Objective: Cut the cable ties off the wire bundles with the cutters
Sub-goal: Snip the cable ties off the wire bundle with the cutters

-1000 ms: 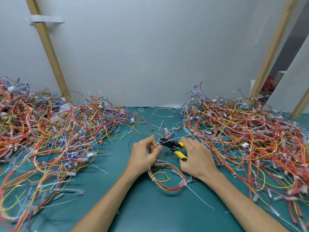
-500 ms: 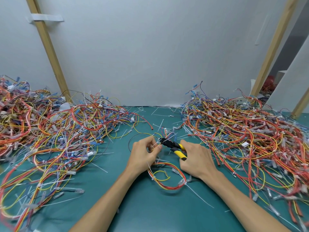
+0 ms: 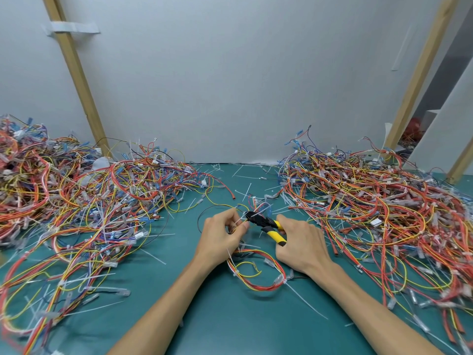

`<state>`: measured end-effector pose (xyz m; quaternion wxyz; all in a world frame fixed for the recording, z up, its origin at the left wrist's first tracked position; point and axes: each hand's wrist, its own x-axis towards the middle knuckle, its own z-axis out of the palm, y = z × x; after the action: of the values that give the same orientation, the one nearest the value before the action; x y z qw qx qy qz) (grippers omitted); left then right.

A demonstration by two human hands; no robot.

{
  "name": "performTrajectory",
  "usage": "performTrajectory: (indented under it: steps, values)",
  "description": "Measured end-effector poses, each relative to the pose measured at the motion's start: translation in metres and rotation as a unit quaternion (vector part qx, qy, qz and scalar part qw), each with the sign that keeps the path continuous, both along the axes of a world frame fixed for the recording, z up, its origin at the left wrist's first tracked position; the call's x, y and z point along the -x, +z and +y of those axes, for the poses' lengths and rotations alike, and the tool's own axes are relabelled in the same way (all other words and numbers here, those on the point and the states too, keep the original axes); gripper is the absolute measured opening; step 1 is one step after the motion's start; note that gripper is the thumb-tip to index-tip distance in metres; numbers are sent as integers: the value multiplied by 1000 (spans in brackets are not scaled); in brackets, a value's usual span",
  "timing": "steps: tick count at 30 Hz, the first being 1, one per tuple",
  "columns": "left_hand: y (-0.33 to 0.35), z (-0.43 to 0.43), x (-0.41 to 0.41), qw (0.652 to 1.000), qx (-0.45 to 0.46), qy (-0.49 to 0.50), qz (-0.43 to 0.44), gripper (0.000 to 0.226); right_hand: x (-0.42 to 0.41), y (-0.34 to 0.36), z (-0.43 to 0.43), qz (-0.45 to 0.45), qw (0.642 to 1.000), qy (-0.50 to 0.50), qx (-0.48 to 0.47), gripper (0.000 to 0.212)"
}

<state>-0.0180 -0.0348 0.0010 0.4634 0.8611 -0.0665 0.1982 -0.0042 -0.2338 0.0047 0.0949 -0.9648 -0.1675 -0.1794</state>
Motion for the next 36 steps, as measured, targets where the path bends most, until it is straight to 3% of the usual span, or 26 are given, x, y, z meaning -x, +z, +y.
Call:
performTrajectory:
  steps: [6, 12, 15, 20, 25, 31, 36]
  values:
    - [-1, 0, 0, 1000, -1, -1, -5, 28, 2, -2, 0, -27, 1000, -1, 1, 26]
    - [0, 0, 0, 1000, 2, 0, -3, 26, -1, -2, -1, -35, 999, 11, 12, 53]
    - [0, 0, 0, 1000, 0, 0, -1, 26, 0, -1, -1, -33, 999, 13, 1, 48]
    - [0, 0, 0, 1000, -2, -1, 0, 27, 3, 1, 0, -14, 1000, 0, -1, 21]
    - [-1, 1, -1, 1000, -1, -4, -2, 27, 2, 2, 0, -12, 1000, -4, 2, 19]
    - [-2, 8, -8, 996, 13, -52, 77, 17, 1, 2, 0, -7, 1000, -8, -3, 20]
    - [1, 11, -8, 998, 21, -24, 48, 52, 1, 2, -1, -10, 1000, 1, -7, 22]
